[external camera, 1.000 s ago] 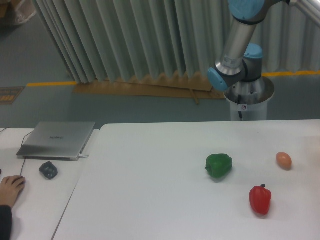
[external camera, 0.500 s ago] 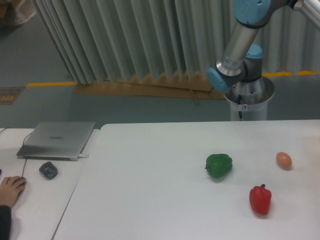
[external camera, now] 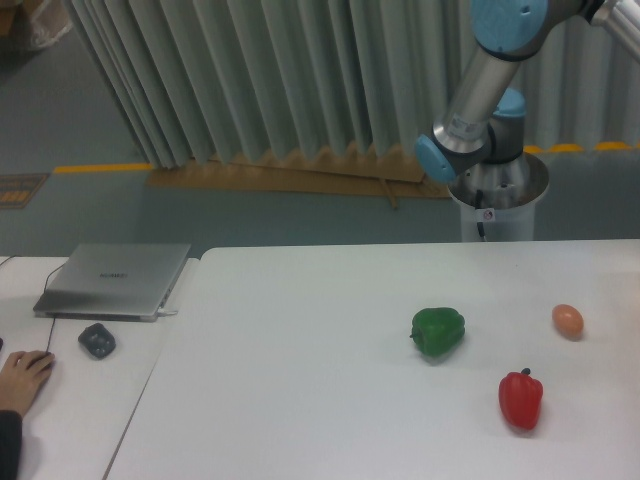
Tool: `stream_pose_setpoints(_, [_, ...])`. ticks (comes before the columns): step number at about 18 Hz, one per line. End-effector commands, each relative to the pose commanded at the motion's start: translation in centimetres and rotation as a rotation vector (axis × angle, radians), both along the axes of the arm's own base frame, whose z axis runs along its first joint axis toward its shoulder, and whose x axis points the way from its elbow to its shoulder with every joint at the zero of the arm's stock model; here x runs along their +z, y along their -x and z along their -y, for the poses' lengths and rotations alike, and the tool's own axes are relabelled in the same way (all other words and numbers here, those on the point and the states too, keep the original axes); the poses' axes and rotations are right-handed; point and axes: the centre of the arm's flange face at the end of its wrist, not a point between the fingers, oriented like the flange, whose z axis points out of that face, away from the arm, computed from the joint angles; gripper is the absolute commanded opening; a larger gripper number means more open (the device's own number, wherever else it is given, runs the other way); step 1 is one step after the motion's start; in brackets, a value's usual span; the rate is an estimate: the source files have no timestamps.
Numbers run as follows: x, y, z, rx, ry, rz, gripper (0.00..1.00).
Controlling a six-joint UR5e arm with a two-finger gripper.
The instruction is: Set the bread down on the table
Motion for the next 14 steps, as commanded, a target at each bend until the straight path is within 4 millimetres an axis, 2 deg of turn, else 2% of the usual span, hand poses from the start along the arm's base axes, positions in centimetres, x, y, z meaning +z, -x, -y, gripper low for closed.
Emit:
stream_pose_setpoints(4, [-0.1, 0.1, 0.3, 0.02, -0.025, 0.001, 0.03])
stream_pose_setpoints(8, [0.3, -0.1, -0.1, 0.069, -0.076, -0.009, 0.0])
stream_pose_setpoints(11, [4.2, -1.9, -0.5, 0.298, -0.268, 0.037, 0.0])
stream_pose_setpoints(14, [7.8, -3.6, -1.5, 0.432, -0.399, 0.068, 0.0])
